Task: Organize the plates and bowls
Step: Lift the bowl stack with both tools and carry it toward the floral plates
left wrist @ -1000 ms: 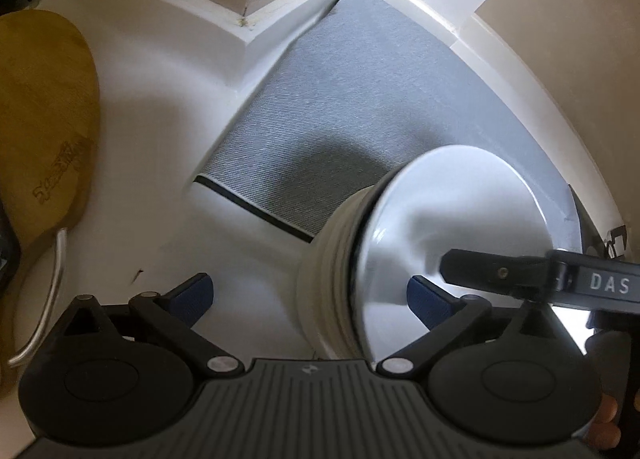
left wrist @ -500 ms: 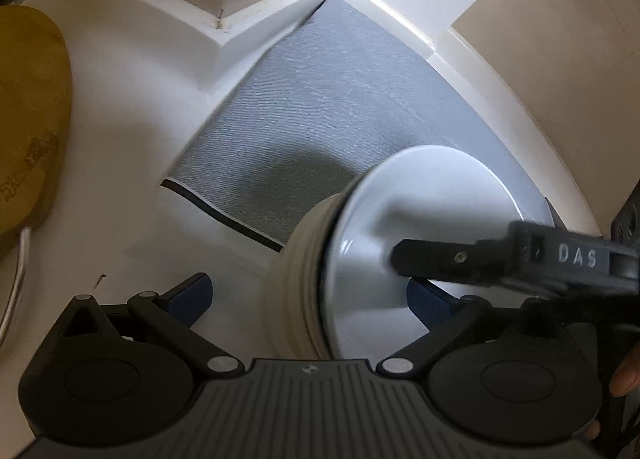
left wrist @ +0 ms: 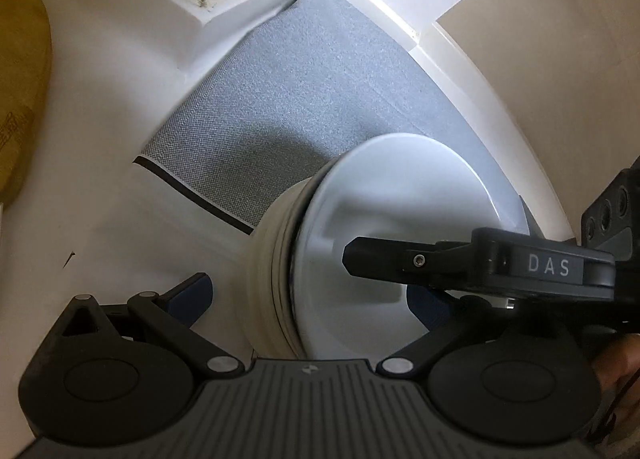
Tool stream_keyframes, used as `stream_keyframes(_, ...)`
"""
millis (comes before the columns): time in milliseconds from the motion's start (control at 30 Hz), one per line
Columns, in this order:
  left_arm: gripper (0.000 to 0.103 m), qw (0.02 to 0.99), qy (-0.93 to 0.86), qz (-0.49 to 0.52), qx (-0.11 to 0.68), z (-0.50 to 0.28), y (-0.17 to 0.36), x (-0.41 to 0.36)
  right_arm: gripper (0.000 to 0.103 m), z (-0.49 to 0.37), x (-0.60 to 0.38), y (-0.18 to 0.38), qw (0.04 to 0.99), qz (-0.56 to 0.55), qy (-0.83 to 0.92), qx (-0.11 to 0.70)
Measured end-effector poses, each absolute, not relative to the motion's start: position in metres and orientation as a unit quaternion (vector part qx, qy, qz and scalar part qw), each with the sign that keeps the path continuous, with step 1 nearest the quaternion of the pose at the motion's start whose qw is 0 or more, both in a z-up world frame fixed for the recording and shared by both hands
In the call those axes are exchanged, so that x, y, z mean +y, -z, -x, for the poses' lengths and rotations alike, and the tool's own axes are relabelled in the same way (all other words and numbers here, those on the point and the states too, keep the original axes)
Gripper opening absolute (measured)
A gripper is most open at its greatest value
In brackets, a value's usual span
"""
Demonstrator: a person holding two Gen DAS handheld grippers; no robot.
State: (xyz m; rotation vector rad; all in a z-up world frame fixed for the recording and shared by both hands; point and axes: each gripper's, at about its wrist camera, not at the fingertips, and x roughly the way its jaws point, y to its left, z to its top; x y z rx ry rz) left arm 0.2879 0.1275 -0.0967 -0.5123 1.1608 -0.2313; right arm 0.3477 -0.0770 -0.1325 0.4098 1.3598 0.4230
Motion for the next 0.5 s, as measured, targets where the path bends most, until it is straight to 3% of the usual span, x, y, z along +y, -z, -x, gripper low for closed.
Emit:
stream_keyframes(133,0.1,0.799,0.108,0.251,0.535,-0.286,0.097,0.129,0.088,-0.348,-0.077,0.132,0.738,-0.188,-0.199,0.617)
stream_keyframes(167,0.092,0.797,0.114,0.258,0.534,-0.285,0.097,0.129,0.078,-0.349,-0.077,0.133,0.739,-0.19,-0.199,0.615)
stream_keyframes(300,0.081,0.797,0.102,0.276,0.527,-0.281,0.098,0.137,0.077,-0.35,-0.08,0.133,0.74,-0.198,-0.202,0.611)
stream_keyframes(500,0.08,0.785,0.11,0.312,0.524,-0.276,0.101,0.148,0.077,-0.347,-0.082,0.129,0.749,-0.189,-0.203,0.601)
